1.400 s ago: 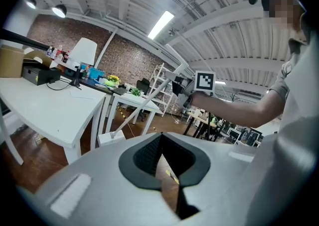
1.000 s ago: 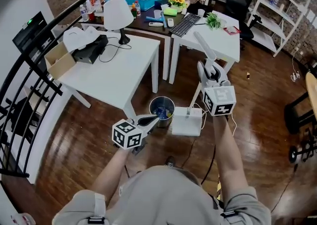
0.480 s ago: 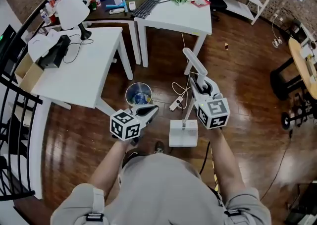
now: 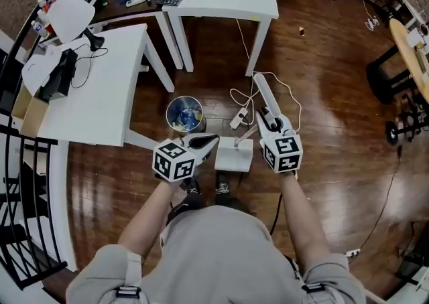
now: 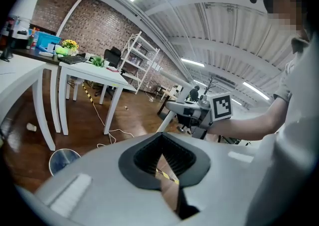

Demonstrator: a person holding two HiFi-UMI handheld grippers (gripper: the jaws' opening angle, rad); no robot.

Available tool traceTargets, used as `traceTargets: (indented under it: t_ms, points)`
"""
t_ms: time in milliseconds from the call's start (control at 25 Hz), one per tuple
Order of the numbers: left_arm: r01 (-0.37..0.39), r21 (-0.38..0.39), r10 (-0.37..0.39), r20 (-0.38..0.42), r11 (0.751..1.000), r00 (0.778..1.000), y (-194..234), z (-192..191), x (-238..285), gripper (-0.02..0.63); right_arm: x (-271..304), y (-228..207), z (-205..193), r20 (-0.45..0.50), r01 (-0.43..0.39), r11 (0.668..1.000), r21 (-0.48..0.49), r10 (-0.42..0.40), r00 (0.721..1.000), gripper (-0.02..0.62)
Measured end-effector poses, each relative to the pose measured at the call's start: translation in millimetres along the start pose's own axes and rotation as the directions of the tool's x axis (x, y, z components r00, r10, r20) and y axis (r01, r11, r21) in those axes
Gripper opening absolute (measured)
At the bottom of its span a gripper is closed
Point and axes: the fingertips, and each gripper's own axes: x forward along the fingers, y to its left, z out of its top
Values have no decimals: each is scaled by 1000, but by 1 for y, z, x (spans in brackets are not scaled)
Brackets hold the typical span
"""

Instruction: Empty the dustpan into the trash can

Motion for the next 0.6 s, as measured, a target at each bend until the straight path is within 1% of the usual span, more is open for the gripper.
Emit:
traceTargets:
  t_ms: [120,240,320,600]
  points:
    - [-12,-14,12,-19,1000,1000,9,-6,-5,6,23,-5,-21,-24,32,999,37,-31,999,57]
    - [-22,-17,21,-30,1000,999,17,-5,-11,6,48,-12,-31,-25,67,995,68,-66,998,57]
    - [-35,-13,34,-39,999,999,25,-7,-13,6,67,-15,-38,-43,96,991,89,-92,995,57]
    - [-79,-52,78,-25,996,997,50,-8,-26,6,122,-25,-58,-117,194,974,119,-181,977,57]
